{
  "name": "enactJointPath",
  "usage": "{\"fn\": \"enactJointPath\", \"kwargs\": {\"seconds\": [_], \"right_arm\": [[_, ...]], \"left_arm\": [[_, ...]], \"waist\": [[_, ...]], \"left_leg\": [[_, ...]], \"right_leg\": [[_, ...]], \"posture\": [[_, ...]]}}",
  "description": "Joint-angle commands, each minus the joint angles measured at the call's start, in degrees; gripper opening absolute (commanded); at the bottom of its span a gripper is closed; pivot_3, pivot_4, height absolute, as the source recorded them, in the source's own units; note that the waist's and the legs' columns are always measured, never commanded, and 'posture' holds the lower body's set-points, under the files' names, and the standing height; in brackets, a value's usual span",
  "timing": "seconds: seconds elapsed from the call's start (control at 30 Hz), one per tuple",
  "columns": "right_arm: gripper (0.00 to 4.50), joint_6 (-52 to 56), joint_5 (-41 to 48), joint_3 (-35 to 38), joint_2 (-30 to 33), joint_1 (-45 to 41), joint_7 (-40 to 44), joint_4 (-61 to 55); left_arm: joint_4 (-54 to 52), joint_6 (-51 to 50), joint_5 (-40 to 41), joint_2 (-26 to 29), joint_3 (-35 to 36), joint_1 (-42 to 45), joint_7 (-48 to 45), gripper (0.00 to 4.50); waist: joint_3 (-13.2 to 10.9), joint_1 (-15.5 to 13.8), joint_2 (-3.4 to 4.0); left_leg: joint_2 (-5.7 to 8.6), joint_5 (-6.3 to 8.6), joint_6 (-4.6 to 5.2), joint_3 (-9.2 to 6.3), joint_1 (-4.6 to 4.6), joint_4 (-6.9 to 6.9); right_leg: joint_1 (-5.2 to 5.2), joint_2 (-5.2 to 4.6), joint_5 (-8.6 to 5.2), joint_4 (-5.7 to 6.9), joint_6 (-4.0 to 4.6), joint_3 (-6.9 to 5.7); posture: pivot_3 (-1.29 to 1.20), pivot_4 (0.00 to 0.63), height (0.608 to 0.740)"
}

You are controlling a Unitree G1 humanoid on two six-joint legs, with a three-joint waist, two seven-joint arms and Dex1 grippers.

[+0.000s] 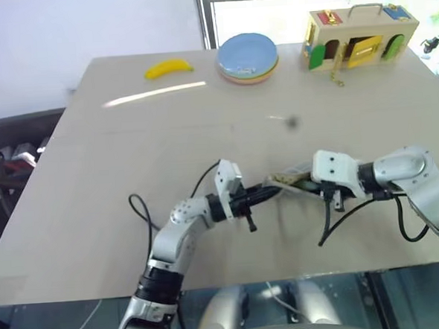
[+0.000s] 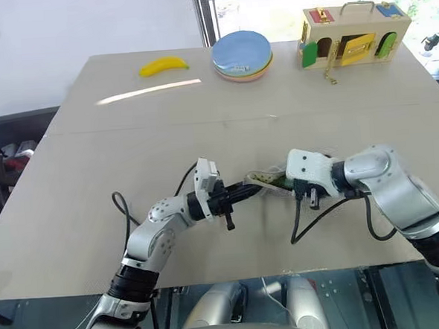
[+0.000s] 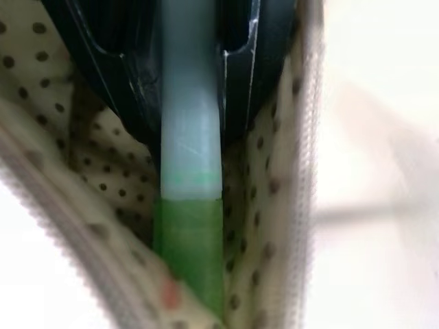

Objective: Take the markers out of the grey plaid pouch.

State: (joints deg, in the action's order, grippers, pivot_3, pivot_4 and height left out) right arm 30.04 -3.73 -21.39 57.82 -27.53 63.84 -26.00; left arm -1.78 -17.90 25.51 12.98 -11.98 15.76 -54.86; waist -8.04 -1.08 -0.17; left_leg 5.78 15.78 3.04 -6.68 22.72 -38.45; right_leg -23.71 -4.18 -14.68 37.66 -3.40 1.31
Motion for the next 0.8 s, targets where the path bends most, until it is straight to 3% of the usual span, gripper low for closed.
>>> {"fn": "enactJointPath", "kwargs": {"seconds": [0.03,0.17,0.23,0.33,0.67,0.8], "right_arm": [[0.32,-12.0,-5.55,-0.37,3.72,-0.39,1.23,1.28],[0.32,-12.53,-2.67,3.16,1.85,-0.72,1.11,0.84],[0.32,-5.74,3.34,6.41,-2.39,-0.88,0.15,-1.76],[0.32,-4.02,5.7,9.12,-5.05,-1.51,-0.55,-2.76],[0.32,-10.29,12.96,19.27,-5.39,1.43,-0.36,-1.37],[0.32,-4.14,19.2,25.64,-7.24,0.52,-3.29,-0.52]], "left_arm": [[-1.16,0.06,0.17,-0.38,-0.08,0.57,0.31,0.0],[-1.31,-0.21,0.22,-0.37,0.01,0.49,0.32,0.0],[-1.5,-0.33,0.27,-0.39,-0.04,0.34,0.36,0.0],[-1.6,-0.46,0.36,-0.43,-0.16,0.29,0.35,0.0],[-2.01,-0.67,0.65,0.13,-0.03,-0.11,0.4,0.0],[-1.95,-0.64,0.6,0.46,0.22,-0.05,0.44,0.0]], "waist": [[0.01,0.22,-0.02],[0.01,0.58,-0.01],[0.01,0.57,-0.01],[0.0,0.24,-0.01],[0.0,0.27,-0.01],[0.01,0.27,-0.01]], "left_leg": [[-0.01,0.0,0.0,0.0,0.0,0.0],[-0.08,-0.01,-0.02,0.08,-0.04,0.03],[-0.11,-0.03,-0.05,0.06,-0.05,0.03],[-0.1,-0.03,-0.05,0.05,-0.05,0.0],[-0.08,-0.02,-0.04,0.01,-0.02,0.04],[-0.07,-0.03,-0.04,0.04,-0.03,0.02]], "right_leg": [[0.0,0.01,0.0,-0.02,0.0,-0.04],[-0.01,0.06,0.0,0.1,0.0,0.07],[0.0,0.08,0.0,0.11,0.0,0.11],[0.01,0.07,0.0,0.12,0.01,0.12],[0.01,0.06,0.0,0.07,0.01,0.07],[0.02,0.05,0.01,0.11,0.01,0.11]], "posture": [[0.0,0.15,0.74],[0.0,0.15,0.74],[0.0,0.15,0.74],[0.0,0.15,0.74],[0.0,0.15,0.74],[0.0,0.15,0.74]]}}
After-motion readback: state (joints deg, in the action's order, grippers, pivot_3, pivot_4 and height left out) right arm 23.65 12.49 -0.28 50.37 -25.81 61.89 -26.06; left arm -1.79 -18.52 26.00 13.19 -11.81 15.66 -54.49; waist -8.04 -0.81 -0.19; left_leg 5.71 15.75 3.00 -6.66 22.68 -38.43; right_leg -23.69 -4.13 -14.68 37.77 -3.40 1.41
